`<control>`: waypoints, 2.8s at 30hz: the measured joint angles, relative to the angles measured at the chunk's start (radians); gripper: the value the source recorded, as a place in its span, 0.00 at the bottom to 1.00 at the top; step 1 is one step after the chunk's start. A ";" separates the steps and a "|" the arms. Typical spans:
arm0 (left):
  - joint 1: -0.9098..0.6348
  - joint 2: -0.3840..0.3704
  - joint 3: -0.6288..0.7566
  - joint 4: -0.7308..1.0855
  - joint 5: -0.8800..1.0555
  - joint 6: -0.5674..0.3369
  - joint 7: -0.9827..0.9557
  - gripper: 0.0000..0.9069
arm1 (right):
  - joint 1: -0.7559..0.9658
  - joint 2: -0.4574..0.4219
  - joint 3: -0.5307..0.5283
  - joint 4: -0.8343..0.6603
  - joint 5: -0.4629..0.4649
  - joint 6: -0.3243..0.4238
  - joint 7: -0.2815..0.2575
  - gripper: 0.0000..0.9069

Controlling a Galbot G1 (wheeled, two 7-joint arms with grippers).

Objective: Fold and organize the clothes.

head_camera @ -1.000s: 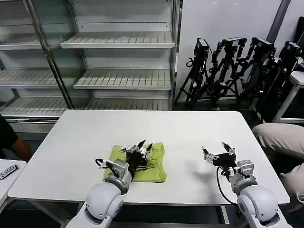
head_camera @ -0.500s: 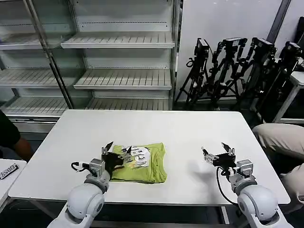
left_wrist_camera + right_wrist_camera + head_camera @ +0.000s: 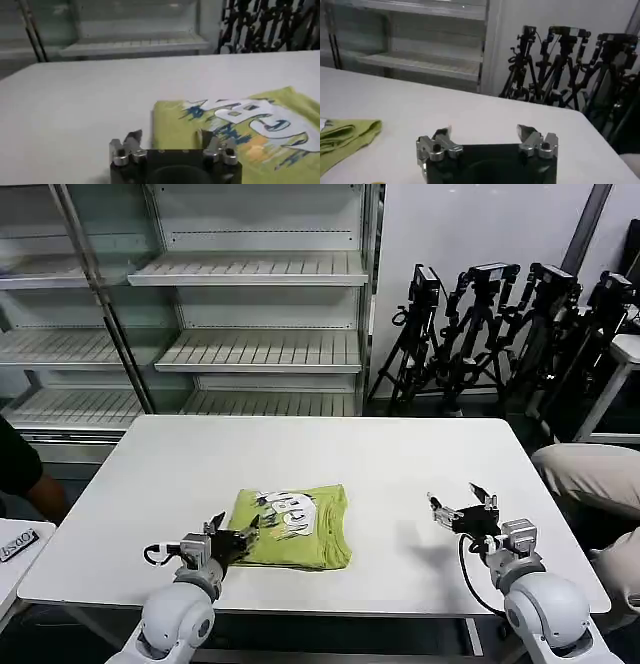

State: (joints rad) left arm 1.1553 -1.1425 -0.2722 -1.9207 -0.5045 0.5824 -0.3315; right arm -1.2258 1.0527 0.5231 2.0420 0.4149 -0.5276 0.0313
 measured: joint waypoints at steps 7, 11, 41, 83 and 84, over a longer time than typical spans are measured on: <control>-0.002 -0.001 0.011 0.022 -0.013 -0.006 -0.013 0.02 | -0.001 -0.002 0.000 0.000 0.001 0.003 -0.002 1.00; 0.001 -0.001 0.019 0.023 -0.002 -0.006 -0.011 0.02 | -0.001 -0.003 0.000 -0.003 0.001 0.007 -0.003 1.00; 0.145 0.301 -0.450 -0.174 0.389 -0.002 0.423 0.02 | -0.014 0.003 0.010 0.014 0.010 0.020 -0.004 1.00; -0.144 -0.310 0.098 -0.026 0.382 -0.079 0.072 1.00 | 0.117 0.013 0.018 -0.032 0.015 0.056 -0.043 1.00; -0.139 -0.290 0.068 -0.020 0.395 -0.099 0.098 1.00 | 0.119 0.017 0.016 -0.035 0.012 0.058 -0.043 1.00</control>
State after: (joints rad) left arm 1.0159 -1.4329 -0.2040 -1.9403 -0.1093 0.4831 -0.2333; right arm -1.1067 1.0695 0.5388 2.0073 0.4265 -0.4694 -0.0119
